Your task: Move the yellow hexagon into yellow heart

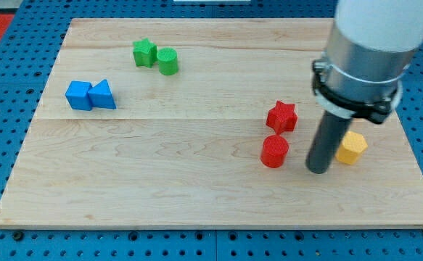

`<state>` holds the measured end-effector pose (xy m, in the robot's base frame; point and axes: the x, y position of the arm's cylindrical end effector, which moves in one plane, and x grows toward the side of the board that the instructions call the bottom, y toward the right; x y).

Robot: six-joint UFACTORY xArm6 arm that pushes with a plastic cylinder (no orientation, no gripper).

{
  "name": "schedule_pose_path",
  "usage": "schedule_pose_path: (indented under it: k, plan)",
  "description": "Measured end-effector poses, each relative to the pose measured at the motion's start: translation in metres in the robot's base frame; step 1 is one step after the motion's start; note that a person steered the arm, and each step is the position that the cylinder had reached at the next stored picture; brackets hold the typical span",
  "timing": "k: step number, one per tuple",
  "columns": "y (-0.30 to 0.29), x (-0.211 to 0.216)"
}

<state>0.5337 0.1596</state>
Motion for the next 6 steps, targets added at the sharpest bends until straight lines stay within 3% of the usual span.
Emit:
schedule_pose_path:
  k: [1,2,3,4,5,6]
  plan:
    - [0.049,-0.024]
    - [0.062,-0.05]
    - [0.063,-0.045]
    - [0.107,-0.018]
    - [0.128,-0.031]
    - [0.095,-0.082]
